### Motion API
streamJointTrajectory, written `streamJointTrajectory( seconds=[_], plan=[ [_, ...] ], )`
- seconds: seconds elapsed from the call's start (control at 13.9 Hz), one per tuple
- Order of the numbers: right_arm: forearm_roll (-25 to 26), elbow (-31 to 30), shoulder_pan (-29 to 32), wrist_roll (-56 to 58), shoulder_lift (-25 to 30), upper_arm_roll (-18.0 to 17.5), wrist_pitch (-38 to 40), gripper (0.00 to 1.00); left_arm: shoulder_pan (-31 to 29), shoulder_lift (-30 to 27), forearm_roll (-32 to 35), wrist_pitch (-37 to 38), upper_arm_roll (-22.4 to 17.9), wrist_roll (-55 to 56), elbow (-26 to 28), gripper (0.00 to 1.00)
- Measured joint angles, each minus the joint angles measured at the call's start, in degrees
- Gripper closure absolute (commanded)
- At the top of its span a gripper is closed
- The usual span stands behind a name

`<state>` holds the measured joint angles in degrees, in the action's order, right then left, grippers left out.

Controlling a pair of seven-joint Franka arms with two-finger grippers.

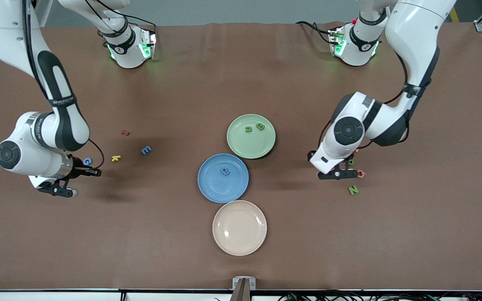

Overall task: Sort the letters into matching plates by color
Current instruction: 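Drop the blue x on the blue plate while the left gripper reaches the green d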

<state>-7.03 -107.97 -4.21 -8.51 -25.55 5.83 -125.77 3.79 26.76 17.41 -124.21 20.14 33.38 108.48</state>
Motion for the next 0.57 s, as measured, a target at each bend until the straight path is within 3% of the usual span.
streamJointTrajectory(
  seconds=[0.29, 0.57],
  plan=[
    [-0.7, 0.8, -13.1, -23.4, 0.9, -0.6, -0.6, 1.0, -5.4, -1.6, 0.5, -7.7, 0.3, -4.8, 6.7, 0.01],
    [-1.7, 6.0, -24.4, -42.8, -0.8, -0.7, -0.9, 1.0, -10.2, -4.0, 0.5, -15.5, 0.4, -10.6, 14.0, 0.01]
  ],
)
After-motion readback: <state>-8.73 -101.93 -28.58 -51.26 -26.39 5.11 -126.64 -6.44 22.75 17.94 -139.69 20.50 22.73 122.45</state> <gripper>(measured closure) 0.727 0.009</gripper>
